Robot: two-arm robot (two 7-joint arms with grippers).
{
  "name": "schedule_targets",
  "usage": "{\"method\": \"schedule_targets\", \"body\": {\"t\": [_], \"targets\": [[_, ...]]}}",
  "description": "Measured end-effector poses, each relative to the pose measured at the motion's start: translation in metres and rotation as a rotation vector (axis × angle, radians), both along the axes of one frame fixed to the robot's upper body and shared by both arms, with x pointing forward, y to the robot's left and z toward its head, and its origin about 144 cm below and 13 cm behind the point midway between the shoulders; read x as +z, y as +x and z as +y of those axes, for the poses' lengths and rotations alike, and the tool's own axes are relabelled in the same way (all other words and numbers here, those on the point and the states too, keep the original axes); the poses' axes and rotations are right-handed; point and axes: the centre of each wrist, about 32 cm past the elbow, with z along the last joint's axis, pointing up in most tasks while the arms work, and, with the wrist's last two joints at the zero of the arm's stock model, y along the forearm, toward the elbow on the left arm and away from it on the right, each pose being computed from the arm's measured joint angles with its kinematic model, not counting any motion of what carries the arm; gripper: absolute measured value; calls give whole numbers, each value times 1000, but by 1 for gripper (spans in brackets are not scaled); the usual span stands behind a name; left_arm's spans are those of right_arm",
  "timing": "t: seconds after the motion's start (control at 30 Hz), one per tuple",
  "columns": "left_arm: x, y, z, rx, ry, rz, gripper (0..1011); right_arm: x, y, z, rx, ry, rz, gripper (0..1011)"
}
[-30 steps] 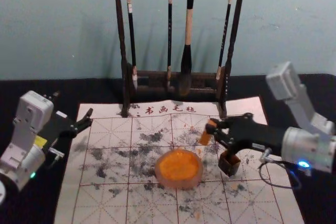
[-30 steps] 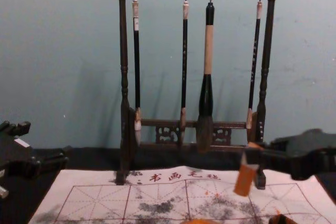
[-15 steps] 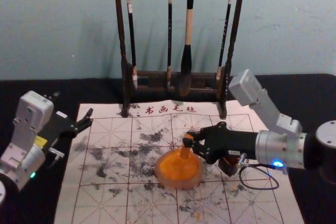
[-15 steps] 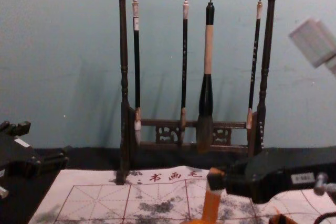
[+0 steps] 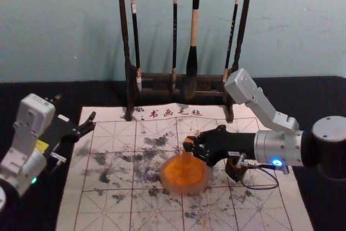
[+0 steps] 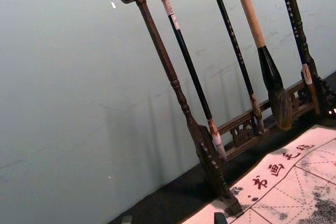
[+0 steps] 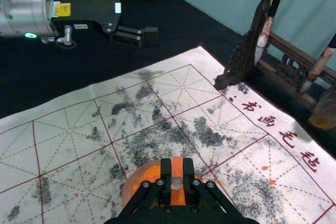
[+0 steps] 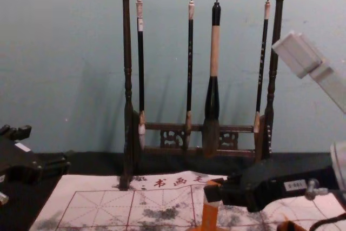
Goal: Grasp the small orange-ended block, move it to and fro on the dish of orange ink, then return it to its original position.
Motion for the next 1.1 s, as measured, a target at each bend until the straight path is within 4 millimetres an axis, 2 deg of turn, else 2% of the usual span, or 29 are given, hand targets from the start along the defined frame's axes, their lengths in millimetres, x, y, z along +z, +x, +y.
{"method": "schedule_targets", "body": {"t": [0.3,1.1], "targets": [[0,0,0,0,0,0,1010,-5,8,2,-11,-16,20,70],[0,0,0,0,0,0,1010,-11,7,5,1,-30,3,70]]}}
